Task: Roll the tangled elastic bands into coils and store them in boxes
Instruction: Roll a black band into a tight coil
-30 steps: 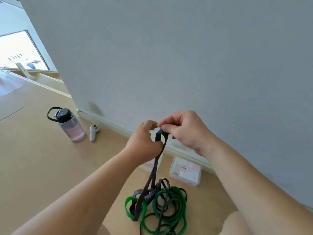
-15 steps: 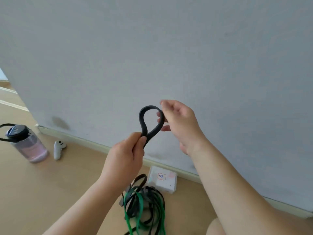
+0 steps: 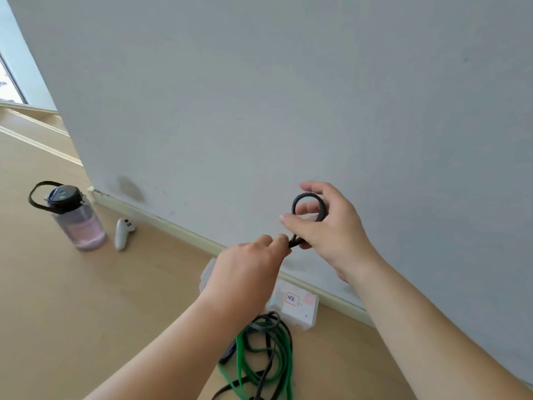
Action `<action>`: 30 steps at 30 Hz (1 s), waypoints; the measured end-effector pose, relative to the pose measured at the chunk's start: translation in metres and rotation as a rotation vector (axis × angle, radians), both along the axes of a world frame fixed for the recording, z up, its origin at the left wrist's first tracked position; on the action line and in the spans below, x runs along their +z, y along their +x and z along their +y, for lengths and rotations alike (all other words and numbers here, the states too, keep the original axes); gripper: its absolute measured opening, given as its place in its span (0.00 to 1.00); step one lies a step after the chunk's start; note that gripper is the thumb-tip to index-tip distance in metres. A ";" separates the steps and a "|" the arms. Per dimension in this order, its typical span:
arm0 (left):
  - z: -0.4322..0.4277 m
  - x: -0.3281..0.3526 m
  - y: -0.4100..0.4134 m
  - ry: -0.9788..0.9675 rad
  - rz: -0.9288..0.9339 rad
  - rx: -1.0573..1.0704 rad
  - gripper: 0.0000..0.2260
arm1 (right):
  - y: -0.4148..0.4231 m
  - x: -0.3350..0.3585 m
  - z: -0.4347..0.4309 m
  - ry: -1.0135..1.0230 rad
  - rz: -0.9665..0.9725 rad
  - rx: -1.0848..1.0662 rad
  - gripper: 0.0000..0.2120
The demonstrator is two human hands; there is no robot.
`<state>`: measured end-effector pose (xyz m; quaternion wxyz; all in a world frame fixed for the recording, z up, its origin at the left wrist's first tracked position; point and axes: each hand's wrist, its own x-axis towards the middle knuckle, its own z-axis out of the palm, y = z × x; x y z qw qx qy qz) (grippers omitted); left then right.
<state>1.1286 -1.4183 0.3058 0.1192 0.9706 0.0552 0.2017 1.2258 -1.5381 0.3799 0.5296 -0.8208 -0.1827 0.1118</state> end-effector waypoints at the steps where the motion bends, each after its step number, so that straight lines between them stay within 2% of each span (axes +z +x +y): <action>1: -0.003 0.000 0.004 -0.003 -0.005 0.000 0.17 | 0.004 -0.005 -0.004 -0.080 -0.113 -0.013 0.24; 4: -0.005 0.001 0.013 -0.035 0.015 0.023 0.16 | 0.012 -0.010 -0.020 -0.381 -0.548 0.126 0.20; 5: -0.006 -0.001 0.016 -0.034 0.017 0.029 0.11 | 0.014 -0.011 -0.024 -0.409 -0.569 0.224 0.16; 6: -0.005 -0.004 0.019 -0.029 0.009 0.044 0.07 | 0.013 -0.012 -0.028 -0.407 -0.487 0.308 0.13; 8: 0.001 -0.003 0.023 -0.095 0.016 0.036 0.09 | 0.009 -0.017 -0.033 -0.359 -0.250 0.417 0.15; 10: 0.002 -0.002 0.025 -0.164 -0.028 0.005 0.15 | 0.011 -0.026 -0.035 -0.284 -0.246 0.367 0.17; 12: 0.001 -0.001 0.028 -0.202 -0.085 0.009 0.20 | 0.017 -0.030 -0.034 -0.201 -0.250 0.283 0.12; 14: 0.002 -0.003 0.029 -0.361 -0.103 0.001 0.16 | 0.024 -0.030 -0.033 -0.186 -0.239 0.282 0.09; 15: 0.004 -0.006 0.028 -0.461 -0.069 -0.006 0.13 | 0.026 -0.029 -0.034 -0.201 -0.226 0.290 0.09; 17: 0.006 -0.010 0.025 -0.587 0.122 -0.035 0.16 | 0.028 -0.027 -0.037 -0.207 -0.177 0.308 0.08; 20: 0.002 -0.019 0.020 -0.619 0.437 -0.025 0.14 | 0.028 -0.021 -0.042 -0.144 -0.097 0.284 0.07; 22: 0.001 -0.023 0.022 -0.612 0.518 0.012 0.09 | 0.031 -0.016 -0.044 -0.083 -0.074 0.237 0.06; 24: 0.001 -0.020 0.028 -0.608 0.487 0.050 0.07 | 0.041 -0.018 -0.049 -0.146 -0.122 0.181 0.06; 26: 0.005 -0.013 0.038 -0.592 0.316 0.114 0.07 | 0.055 -0.028 -0.057 -0.309 -0.141 0.140 0.05; 28: 0.001 0.003 0.045 -0.725 0.098 0.130 0.03 | 0.064 -0.039 -0.065 -0.432 -0.092 0.126 0.05; 30: -0.012 0.018 0.049 -0.903 0.011 0.097 0.12 | 0.067 -0.045 -0.065 -0.440 -0.043 0.151 0.07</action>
